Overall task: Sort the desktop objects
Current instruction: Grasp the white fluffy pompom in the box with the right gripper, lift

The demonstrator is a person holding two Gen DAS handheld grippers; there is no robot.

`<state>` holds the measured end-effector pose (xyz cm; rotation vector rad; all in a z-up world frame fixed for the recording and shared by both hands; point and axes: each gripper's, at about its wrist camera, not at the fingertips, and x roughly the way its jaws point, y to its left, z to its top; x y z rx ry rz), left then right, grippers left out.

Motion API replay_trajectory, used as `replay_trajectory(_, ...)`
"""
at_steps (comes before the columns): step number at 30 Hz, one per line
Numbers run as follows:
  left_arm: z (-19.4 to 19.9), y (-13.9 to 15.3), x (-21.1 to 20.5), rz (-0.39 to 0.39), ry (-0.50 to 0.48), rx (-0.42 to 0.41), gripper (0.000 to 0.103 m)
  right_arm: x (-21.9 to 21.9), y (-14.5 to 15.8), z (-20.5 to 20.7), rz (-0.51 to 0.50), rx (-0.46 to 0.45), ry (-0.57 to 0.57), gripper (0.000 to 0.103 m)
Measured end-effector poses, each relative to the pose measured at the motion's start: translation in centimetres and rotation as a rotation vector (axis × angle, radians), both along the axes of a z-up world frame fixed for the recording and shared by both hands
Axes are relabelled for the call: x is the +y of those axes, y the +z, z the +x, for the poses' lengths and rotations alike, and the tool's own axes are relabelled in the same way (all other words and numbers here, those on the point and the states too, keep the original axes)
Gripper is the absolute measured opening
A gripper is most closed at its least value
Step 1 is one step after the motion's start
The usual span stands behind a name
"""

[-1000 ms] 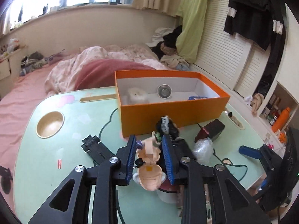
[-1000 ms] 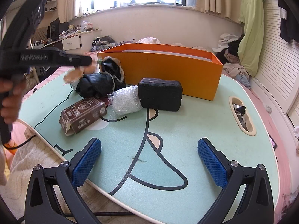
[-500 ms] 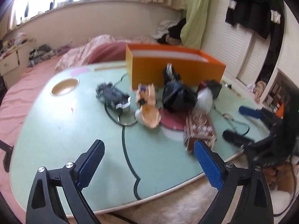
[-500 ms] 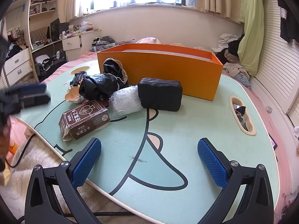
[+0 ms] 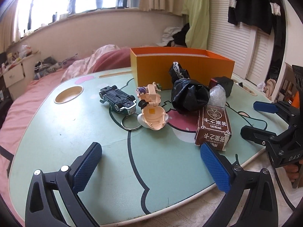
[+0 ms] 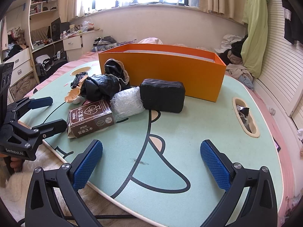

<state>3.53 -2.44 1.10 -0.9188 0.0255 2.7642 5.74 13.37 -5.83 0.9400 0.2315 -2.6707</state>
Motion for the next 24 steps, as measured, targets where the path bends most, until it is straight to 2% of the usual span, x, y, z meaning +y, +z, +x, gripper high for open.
replay_trajectory(2, 0.0, 0.0, 0.0, 0.001, -0.001, 0.000, 0.103, 0.2, 0.6, -0.1, -0.047, 0.000, 0.027, 0.099)
replay_trajectory(4, 0.0, -0.1, 0.1, 0.000, -0.002, -0.001, 0.103, 0.3, 2.2, -0.2, -0.098, 0.034, 0.047, 0.084)
replay_trajectory(6, -0.2, -0.3, 0.2, -0.002, 0.001, -0.002, 0.103, -0.2, 5.4, -0.9, -0.138, 0.088, 0.093, 0.084)
replay_trajectory(8, -0.4, -0.3, 0.3, -0.003, 0.003, -0.002, 0.103, -1.3, 8.3, -2.7, -0.129, 0.120, 0.117, 0.083)
replay_trajectory(9, -0.2, -0.4, 0.4, -0.003, 0.004, -0.001, 0.103, -2.1, 9.5, -4.3, -0.111, 0.096, 0.116, 0.073)
replay_trajectory(10, -0.2, -0.4, 0.4, -0.002, 0.003, -0.002, 0.103, -2.9, 10.3, -6.5, -0.099, 0.039, 0.116, 0.058)
replay_trajectory(12, -0.2, -0.4, 0.4, -0.003, 0.003, -0.002, 0.103, -4.6, 10.6, -11.7, -0.103, -0.141, 0.126, 0.043)
replay_trajectory(14, -0.2, -0.4, 0.4, -0.002, 0.003, -0.001, 0.103, -6.3, 9.3, -16.3, -0.077, -0.295, 0.124, 0.041)
replay_trajectory(17, -0.2, -0.5, 0.4, -0.001, 0.001, 0.001, 0.103, -7.5, 6.6, -21.7, -0.067, -0.449, 0.042, 0.041)
replay_trajectory(20, -0.2, -0.6, 0.3, 0.002, -0.001, 0.003, 0.103, -8.0, 5.0, -24.3, -0.084, -0.553, -0.008, 0.041)
replay_trajectory(24, -0.2, -0.7, 0.2, 0.005, 0.000, 0.003, 0.103, -9.5, 3.3, -26.1, 0.039, -0.619, -0.059, 0.043)
